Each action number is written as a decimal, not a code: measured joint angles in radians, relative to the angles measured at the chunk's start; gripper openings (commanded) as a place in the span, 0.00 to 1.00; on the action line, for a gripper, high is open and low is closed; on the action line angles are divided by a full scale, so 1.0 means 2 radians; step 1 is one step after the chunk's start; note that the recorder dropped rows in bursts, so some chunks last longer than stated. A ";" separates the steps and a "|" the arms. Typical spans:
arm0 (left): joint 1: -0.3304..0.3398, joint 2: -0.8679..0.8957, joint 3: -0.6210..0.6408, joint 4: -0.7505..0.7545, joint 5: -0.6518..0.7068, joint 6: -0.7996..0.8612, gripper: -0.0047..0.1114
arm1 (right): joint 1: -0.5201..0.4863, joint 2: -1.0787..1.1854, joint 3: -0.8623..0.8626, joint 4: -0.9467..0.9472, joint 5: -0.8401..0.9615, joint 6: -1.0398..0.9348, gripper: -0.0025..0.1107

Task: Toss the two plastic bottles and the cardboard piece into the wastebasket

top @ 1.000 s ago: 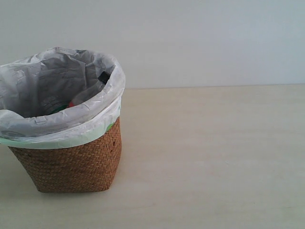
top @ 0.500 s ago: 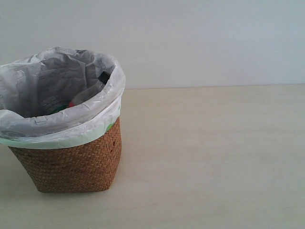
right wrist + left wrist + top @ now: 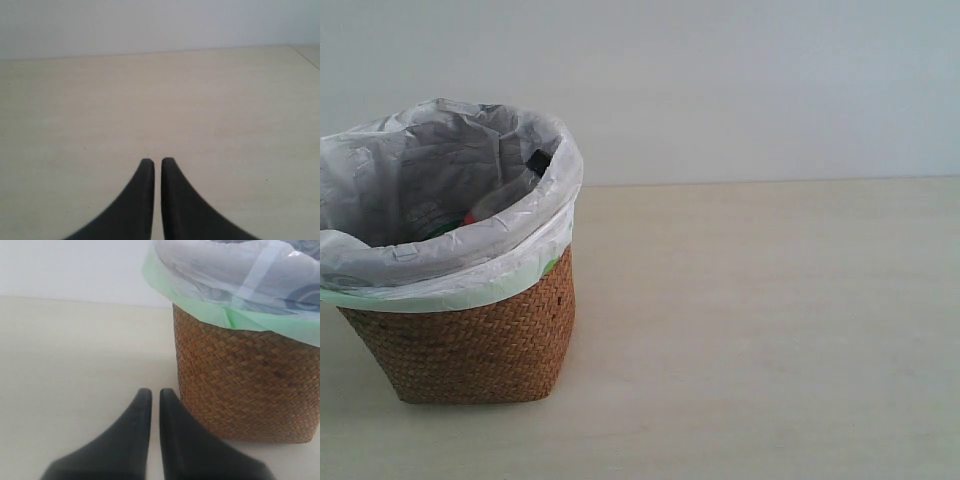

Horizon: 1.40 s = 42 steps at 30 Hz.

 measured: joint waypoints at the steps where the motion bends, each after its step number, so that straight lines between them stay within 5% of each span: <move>1: 0.000 0.000 0.000 0.000 0.000 0.000 0.09 | 0.000 0.000 0.000 0.000 0.001 0.000 0.04; 42: 0.000 0.000 0.000 0.000 0.000 0.000 0.09 | 0.015 0.000 0.000 0.002 0.001 -0.066 0.04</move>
